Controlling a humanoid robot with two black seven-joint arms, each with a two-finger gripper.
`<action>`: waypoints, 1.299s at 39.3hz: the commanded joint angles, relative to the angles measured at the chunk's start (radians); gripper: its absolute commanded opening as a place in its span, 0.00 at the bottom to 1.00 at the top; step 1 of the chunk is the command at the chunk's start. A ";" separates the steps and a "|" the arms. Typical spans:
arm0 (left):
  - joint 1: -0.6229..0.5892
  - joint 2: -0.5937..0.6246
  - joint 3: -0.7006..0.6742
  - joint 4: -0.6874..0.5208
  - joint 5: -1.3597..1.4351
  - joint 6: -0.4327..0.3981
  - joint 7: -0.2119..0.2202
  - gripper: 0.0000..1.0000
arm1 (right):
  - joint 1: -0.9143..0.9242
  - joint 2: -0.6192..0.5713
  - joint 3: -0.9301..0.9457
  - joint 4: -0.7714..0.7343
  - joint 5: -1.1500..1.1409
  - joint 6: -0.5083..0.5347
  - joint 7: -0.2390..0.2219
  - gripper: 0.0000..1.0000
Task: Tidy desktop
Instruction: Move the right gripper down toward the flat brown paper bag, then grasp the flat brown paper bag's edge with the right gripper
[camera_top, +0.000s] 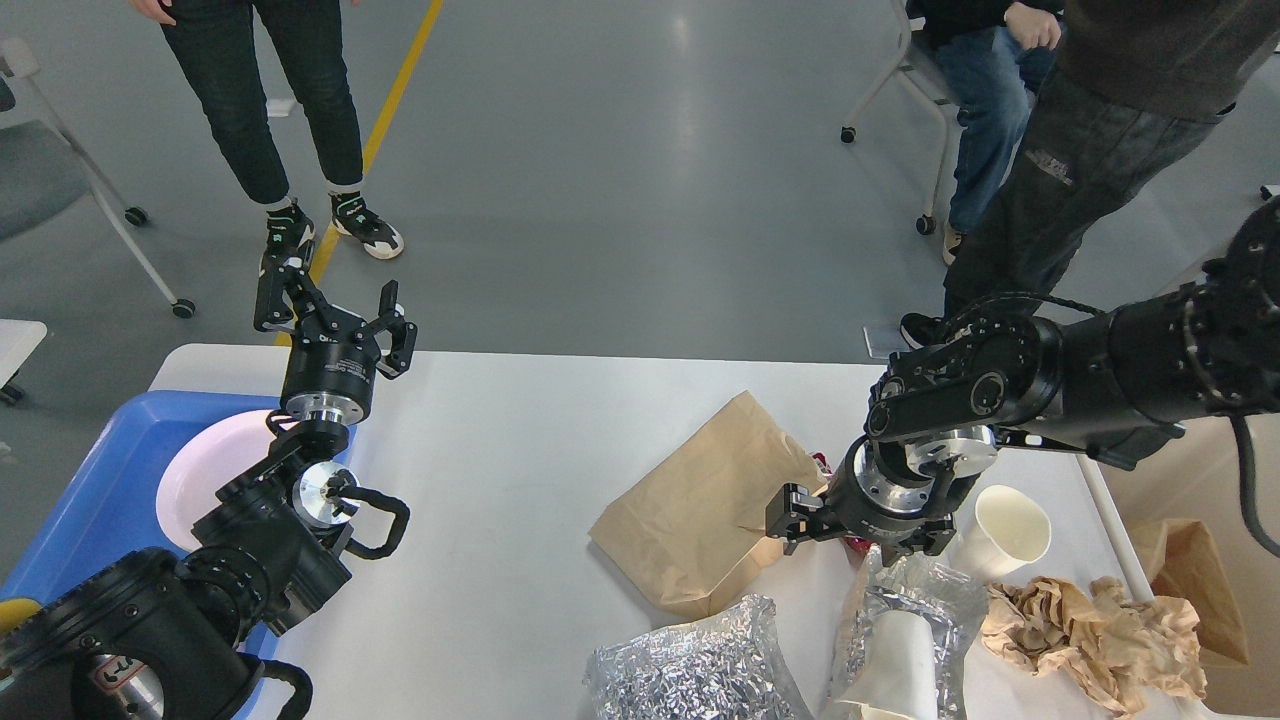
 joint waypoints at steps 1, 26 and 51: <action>0.000 0.001 0.000 0.000 0.001 0.000 0.000 0.97 | 0.007 -0.002 0.003 -0.020 0.220 -0.003 0.000 1.00; 0.000 -0.001 0.000 0.000 -0.001 0.000 0.000 0.97 | -0.161 0.086 0.052 -0.224 0.414 -0.200 -0.005 0.97; 0.000 -0.001 0.000 0.000 -0.001 0.000 0.000 0.97 | -0.261 0.142 0.063 -0.315 0.342 -0.168 0.000 0.39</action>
